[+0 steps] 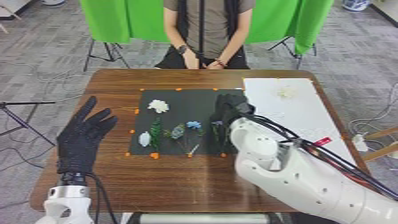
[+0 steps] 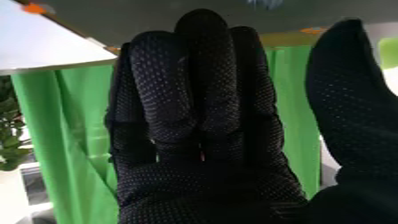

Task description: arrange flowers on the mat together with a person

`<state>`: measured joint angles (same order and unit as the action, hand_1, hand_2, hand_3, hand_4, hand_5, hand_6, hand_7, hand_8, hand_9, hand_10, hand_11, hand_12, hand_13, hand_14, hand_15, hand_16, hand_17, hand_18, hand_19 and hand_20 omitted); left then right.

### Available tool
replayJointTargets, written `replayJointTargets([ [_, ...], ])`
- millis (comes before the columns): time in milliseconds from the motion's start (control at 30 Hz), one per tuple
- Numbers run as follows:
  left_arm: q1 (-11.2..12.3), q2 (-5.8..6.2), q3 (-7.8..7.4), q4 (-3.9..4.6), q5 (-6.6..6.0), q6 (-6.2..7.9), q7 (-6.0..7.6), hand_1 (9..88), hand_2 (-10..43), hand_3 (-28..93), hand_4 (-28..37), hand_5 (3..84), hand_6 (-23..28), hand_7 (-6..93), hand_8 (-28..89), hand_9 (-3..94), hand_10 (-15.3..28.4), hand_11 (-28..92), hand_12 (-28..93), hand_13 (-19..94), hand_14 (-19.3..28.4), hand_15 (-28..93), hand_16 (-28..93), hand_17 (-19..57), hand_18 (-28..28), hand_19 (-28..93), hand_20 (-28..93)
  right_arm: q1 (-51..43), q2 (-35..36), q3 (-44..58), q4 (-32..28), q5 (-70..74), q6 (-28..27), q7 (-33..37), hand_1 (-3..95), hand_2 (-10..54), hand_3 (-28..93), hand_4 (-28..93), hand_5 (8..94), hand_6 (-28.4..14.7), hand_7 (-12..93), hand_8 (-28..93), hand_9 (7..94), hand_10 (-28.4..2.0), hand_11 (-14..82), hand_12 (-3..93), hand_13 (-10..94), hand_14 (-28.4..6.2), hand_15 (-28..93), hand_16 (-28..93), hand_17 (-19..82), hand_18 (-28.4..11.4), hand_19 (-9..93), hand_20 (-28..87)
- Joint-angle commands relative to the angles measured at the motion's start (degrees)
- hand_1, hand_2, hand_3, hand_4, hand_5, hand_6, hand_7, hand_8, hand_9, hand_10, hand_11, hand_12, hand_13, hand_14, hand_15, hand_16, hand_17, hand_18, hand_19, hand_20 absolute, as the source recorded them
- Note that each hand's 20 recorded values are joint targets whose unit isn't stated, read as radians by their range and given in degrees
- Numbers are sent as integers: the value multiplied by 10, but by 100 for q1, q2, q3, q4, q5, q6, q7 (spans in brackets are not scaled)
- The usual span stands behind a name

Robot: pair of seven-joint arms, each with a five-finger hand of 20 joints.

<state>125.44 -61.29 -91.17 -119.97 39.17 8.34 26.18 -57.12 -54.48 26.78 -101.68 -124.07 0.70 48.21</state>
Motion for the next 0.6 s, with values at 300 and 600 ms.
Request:
replayJointTargets([
  [300,359,-111,-201,-146,52,15,-221,219,81,744,-277,326,64,112,-87,369,186,234,110,312,246,471,-77,-14,283,710,-78,-3478,75,4373,-1966,5207,1211,-2420,219,82,696,-251,580,-17,152,-134,647,-177,216,157,535,-177,507,110,117,-222,586,117],
  [600,332,-169,-142,-146,144,-99,-319,218,81,746,-277,327,64,113,-88,372,186,236,111,313,246,469,-74,-17,282,707,-90,-5216,-535,5738,-2153,7659,1113,-3865,174,111,702,-263,511,5,132,-132,540,-182,139,137,423,-195,394,96,62,-225,506,125],
])
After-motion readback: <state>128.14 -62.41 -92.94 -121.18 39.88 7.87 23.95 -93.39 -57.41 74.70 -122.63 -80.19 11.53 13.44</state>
